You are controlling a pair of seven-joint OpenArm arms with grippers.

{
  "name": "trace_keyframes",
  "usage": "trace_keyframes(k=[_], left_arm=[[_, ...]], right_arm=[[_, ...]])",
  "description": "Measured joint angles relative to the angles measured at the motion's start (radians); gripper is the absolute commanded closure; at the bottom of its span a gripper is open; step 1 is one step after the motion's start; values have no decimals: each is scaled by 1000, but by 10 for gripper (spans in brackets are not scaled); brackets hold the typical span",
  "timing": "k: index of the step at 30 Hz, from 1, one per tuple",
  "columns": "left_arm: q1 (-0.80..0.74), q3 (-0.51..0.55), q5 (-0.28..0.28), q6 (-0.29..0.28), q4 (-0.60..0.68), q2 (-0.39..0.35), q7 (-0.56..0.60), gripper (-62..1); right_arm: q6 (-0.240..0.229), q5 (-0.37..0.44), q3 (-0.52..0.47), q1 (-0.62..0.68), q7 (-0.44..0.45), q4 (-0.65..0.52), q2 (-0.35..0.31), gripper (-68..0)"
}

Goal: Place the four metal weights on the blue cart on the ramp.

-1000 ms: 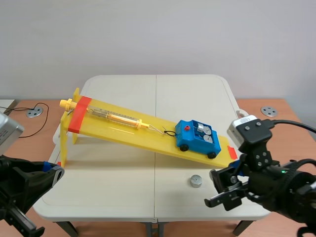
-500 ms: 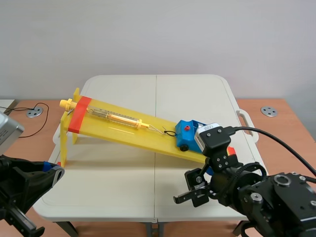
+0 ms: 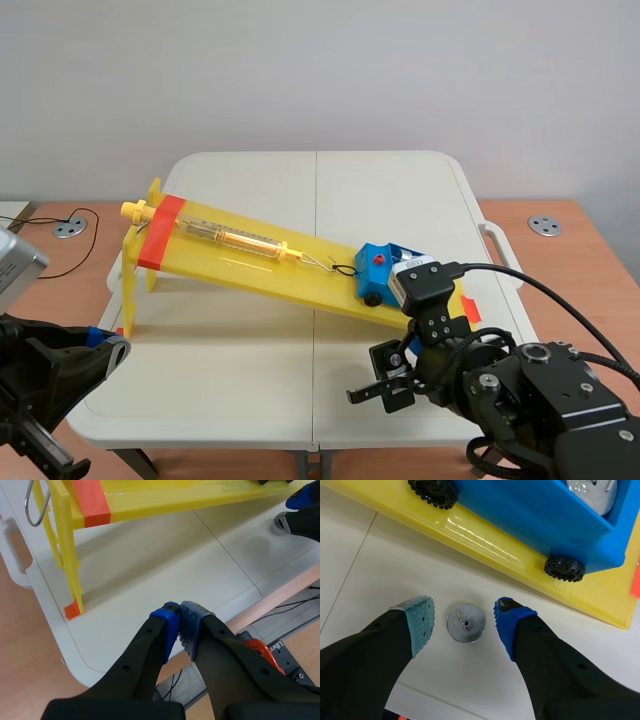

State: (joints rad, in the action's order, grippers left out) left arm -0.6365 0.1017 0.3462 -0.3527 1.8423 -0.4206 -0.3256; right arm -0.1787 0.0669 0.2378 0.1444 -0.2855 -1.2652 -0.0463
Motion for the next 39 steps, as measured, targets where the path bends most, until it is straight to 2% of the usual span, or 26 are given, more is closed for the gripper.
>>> trace_keyframes(k=[9,14,19,22,25,34,39], left_arm=[[0,0,0,0,0,0,0,-38],[0,0,0,0,0,0,0,-38],[0,0,0,0,0,0,0,-38],[0,0,0,0,0,0,0,-38],[0,0,0,0,0,0,0,-38],[0,0,0,0,0,0,0,-38],[0,0,0,0,0,0,0,-38]], right_arm=[[0,0,0,-2,1,4,2,-243],[0,0,0,-2,0,5,2,-199],[0,0,0,-2,1,29,2,-198],[0,0,0,-3,23,38,2,-155],[0,0,0,-2,27,38,2,-145],[0,0,0,-2,27,38,2,-9],[0,0,0,-2,27,38,2,-7]])
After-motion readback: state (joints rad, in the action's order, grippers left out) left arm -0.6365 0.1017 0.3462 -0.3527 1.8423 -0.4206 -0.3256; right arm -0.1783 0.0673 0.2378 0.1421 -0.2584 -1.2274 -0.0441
